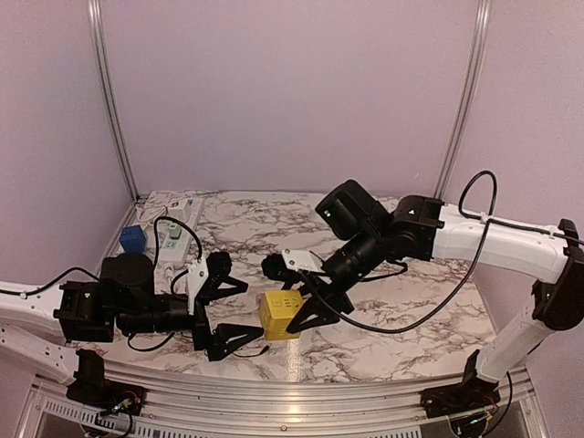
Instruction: Insert the plug
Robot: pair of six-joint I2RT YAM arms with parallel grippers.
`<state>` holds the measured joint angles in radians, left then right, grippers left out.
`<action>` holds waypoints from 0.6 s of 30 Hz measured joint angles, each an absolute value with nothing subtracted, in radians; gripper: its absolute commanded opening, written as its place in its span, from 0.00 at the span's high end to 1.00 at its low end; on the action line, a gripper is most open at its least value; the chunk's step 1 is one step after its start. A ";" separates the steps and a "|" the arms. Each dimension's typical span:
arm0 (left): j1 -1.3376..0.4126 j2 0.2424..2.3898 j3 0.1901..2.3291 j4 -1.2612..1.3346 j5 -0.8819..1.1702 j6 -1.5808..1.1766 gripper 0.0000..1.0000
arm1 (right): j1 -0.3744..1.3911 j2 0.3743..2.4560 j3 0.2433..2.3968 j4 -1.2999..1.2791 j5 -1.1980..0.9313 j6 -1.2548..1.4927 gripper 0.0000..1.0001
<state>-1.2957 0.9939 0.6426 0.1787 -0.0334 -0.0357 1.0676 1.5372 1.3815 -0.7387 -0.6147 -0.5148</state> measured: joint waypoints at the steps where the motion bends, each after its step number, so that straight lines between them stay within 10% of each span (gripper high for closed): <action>1: -1.296 0.964 0.633 0.178 -0.050 -0.038 0.01 | 1.051 1.537 1.382 -0.741 -0.622 -0.518 1.00; 18: -1.294 0.662 0.512 0.104 -0.324 -0.098 0.01 | 0.640 1.626 1.395 -0.637 -0.541 -0.656 1.00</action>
<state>-1.2942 0.6617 0.5121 0.1036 -0.3237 -0.0982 0.6403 1.6264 1.3952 -0.6369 -0.5407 -0.6559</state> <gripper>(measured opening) 0.988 0.561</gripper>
